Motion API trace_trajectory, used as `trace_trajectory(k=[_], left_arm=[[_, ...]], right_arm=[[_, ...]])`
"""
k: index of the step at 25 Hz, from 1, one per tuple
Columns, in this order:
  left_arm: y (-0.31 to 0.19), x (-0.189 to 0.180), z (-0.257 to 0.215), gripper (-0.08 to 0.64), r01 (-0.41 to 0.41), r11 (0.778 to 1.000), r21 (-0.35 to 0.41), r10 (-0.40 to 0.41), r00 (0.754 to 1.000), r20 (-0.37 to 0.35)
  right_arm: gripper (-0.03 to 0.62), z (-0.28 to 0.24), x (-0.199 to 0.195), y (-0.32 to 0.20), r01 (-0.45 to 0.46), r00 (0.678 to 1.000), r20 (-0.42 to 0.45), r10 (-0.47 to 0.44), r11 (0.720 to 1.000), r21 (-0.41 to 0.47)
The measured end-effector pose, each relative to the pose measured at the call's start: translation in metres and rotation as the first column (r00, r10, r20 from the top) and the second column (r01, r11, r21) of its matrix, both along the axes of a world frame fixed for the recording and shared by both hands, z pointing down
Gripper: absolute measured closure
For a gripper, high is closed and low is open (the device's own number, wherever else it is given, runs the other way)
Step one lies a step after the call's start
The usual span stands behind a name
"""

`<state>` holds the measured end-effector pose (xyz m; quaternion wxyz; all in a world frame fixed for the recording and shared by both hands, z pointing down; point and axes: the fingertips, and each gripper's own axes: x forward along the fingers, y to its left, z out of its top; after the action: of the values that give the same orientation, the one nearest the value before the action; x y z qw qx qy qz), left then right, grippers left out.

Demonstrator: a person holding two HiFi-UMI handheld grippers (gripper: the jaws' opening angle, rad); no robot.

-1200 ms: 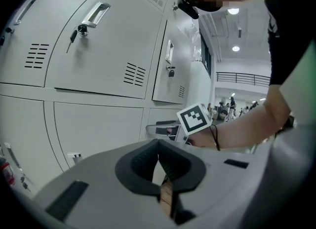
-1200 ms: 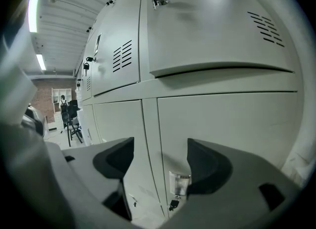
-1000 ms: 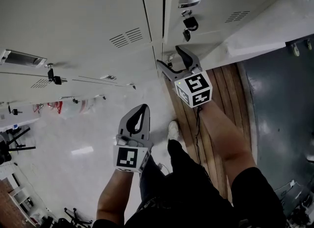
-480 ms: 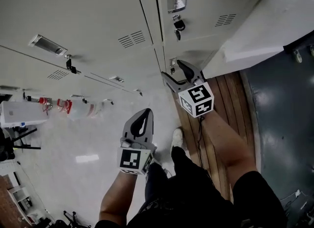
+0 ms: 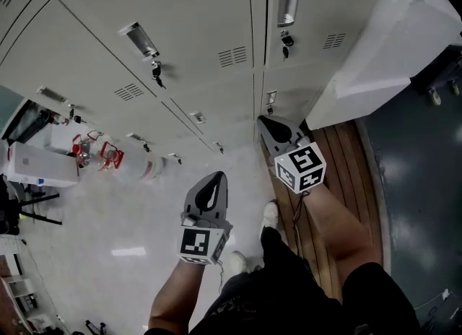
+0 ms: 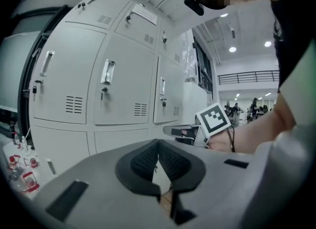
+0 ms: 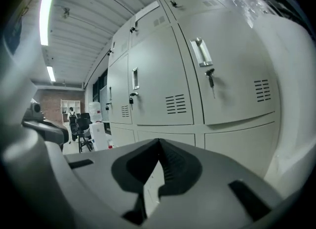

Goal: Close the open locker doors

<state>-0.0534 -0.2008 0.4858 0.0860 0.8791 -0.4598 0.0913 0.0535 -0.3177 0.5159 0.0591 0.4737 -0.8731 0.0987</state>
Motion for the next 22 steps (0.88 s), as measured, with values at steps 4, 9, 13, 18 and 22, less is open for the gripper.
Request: trace_trajectory(k=[4, 9, 13, 18, 22], left_arm=[[0.049, -0.054, -0.018, 0.555, 0.039, 0.999, 0.008, -0.039, 0.999, 0.007], [0.109, -0.092, -0.037, 0.555, 0.092, 0.995, 0.031, -0.092, 0.996, 0.007], [0.137, -0.084, -0.048, 0.555, 0.135, 0.988, 0.077, -0.135, 0.991, -0.011], [0.190, -0.192, -0.067, 0.555, 0.134, 0.987, 0.084, -0.135, 0.991, 0.003], [0.218, -0.202, -0.072, 0.555, 0.143, 0.987, 0.077, -0.143, 0.990, -0.015]], right_arm=[[0.592, -0.031, -0.037, 0.054, -0.023, 1.000, -0.007, 0.023, 1.000, 0.009], [0.592, -0.065, -0.054, 0.125, -0.028, 0.997, -0.064, 0.032, 0.998, 0.052], [0.592, -0.084, -0.034, 0.170, -0.026, 0.996, -0.078, 0.034, 0.995, 0.097], [0.592, -0.097, -0.136, 0.238, -0.052, 0.995, -0.081, 0.058, 0.996, 0.075], [0.592, -0.098, -0.144, 0.277, -0.053, 0.994, -0.088, 0.059, 0.997, 0.062]])
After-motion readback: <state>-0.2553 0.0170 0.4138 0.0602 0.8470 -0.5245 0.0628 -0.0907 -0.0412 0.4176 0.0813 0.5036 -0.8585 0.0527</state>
